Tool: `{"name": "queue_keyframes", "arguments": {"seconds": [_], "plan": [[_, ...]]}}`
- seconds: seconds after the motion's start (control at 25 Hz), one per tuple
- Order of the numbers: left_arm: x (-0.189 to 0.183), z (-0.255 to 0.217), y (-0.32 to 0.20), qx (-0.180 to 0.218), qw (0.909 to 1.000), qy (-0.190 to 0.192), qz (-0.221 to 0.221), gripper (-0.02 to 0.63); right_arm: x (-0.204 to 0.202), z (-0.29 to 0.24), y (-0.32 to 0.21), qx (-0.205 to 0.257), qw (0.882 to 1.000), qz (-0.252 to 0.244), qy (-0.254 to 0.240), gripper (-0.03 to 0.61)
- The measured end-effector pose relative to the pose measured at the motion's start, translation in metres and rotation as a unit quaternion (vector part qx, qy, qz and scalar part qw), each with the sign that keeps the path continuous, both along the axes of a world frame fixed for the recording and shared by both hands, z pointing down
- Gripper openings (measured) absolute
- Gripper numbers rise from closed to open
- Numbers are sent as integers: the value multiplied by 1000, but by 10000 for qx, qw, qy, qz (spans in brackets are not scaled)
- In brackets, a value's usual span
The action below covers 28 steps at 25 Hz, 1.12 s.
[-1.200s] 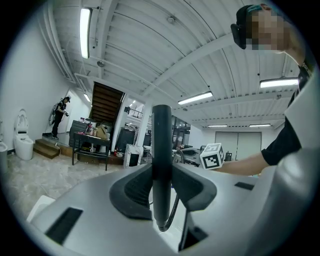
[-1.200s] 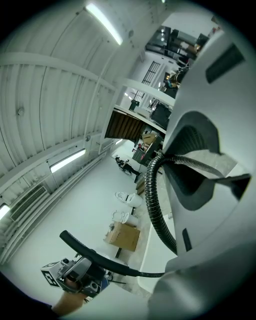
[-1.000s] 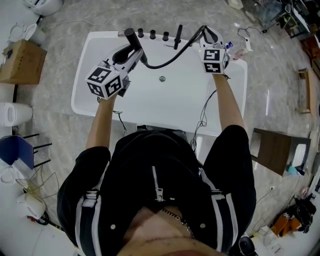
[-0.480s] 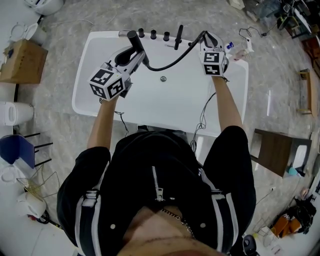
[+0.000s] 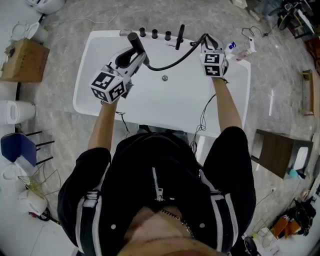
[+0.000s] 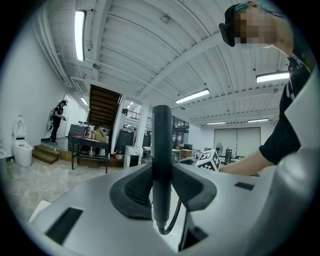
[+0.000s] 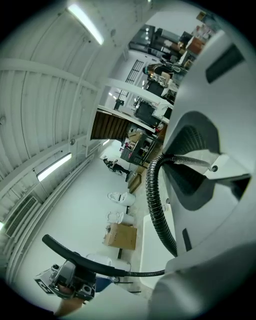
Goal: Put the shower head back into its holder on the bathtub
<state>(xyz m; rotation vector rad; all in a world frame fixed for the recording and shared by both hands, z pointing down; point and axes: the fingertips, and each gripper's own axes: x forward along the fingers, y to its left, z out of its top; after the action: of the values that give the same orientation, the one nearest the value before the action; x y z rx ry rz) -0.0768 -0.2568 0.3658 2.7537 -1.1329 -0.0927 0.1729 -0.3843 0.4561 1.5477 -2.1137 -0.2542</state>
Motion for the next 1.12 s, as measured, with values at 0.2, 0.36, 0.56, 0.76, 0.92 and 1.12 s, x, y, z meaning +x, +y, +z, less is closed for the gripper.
{"name": "queue_keyframes", "arguments": {"seconds": [0.2,0.36,0.56,0.76,0.92,1.12], "plan": [[4,2,-2,53,10000,-42,-38,130,4,14,-6,-143,9999,22,-70,64],[4,7,-5,52,10000,-8,-70,132,6,26,-12,-270,9996,26,-123,64],[8,12,-11,3,9999,37,-147,132,15,43,-21,-441,9988,74,-184,64],[14,13,-15,-24,9999,69,-153,131,24,58,-29,-615,9974,161,-329,64],[15,19,-17,-93,9997,90,-193,131,25,73,-33,-759,9963,177,-354,64],[16,23,-21,-95,9996,115,-221,130,27,91,-40,-899,9952,170,-336,64]]}}
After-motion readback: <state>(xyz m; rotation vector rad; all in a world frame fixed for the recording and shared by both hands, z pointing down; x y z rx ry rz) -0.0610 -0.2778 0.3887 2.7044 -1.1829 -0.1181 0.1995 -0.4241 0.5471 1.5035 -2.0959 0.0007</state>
